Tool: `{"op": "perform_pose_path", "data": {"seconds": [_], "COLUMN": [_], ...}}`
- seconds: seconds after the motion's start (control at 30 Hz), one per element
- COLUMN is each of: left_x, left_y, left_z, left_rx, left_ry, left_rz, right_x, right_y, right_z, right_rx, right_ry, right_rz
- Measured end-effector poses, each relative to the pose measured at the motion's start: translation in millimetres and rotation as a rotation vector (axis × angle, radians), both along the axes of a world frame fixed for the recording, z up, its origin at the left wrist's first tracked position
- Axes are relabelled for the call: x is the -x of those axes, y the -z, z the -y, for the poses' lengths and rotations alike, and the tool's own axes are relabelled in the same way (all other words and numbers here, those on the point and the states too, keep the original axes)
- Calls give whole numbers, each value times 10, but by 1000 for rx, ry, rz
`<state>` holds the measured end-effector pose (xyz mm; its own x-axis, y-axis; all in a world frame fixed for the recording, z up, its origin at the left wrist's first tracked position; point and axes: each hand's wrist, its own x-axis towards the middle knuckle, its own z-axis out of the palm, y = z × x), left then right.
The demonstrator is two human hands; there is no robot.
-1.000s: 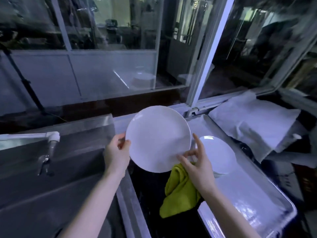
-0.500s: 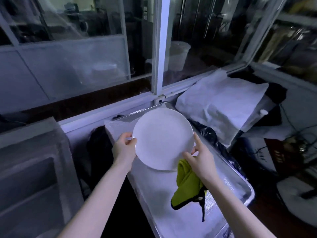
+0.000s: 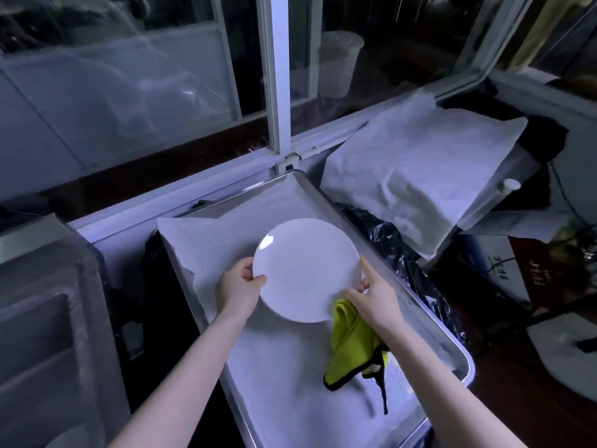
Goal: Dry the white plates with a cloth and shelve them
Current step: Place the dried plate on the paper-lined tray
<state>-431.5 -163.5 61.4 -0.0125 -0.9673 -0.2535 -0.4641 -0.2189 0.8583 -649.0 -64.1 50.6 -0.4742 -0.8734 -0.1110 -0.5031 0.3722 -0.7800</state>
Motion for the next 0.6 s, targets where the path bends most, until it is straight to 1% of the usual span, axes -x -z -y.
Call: {"op": "perform_pose_path", "data": {"seconds": [0.27, 0.43, 0.6], "left_x": [61, 68, 85], "left_y": [139, 218, 290], "left_z": [93, 139, 148], "left_rx": [108, 85, 82], "left_ry": [54, 59, 63], "left_rz": [179, 255, 281], "right_x": [43, 35, 51], "right_y": [181, 243, 268], "right_z": [193, 257, 274], "right_rx": [-66, -92, -109], "right_ry": [-7, -8, -7], "right_rz": [6, 1, 8]}}
